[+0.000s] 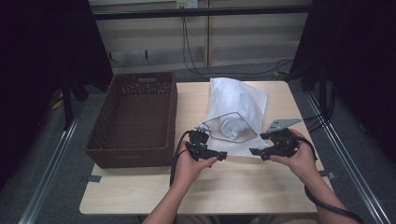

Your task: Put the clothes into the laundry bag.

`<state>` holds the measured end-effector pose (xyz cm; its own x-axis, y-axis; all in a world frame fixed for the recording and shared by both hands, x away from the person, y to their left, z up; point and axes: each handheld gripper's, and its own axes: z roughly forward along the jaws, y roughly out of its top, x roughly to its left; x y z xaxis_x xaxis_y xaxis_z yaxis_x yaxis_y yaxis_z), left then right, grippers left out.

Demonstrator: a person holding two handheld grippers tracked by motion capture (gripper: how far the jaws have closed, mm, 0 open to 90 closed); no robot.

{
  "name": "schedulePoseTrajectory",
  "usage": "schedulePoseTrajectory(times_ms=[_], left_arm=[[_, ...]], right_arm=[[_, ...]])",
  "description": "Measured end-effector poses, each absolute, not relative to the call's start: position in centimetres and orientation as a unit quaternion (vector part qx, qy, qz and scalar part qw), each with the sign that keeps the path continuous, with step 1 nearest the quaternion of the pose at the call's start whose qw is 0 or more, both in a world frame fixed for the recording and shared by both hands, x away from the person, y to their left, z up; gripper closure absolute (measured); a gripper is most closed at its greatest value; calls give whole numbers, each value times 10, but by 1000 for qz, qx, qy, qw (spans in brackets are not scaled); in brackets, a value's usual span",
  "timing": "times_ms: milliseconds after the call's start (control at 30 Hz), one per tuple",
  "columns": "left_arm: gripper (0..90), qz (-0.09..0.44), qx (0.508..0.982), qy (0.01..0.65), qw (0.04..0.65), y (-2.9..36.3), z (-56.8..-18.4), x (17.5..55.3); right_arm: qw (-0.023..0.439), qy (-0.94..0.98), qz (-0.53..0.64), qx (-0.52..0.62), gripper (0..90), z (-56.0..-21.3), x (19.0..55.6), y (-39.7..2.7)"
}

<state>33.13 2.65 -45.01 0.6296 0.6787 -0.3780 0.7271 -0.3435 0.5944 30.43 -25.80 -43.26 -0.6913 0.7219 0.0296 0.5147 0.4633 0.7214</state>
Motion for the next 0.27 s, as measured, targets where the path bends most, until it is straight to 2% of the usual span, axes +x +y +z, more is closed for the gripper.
schedulePoseTrajectory(times_ms=[267], left_arm=[[130, -27, 818, 430, 381, 27, -450, 330]], right_arm=[[136, 844, 367, 367, 230, -436, 303, -261]])
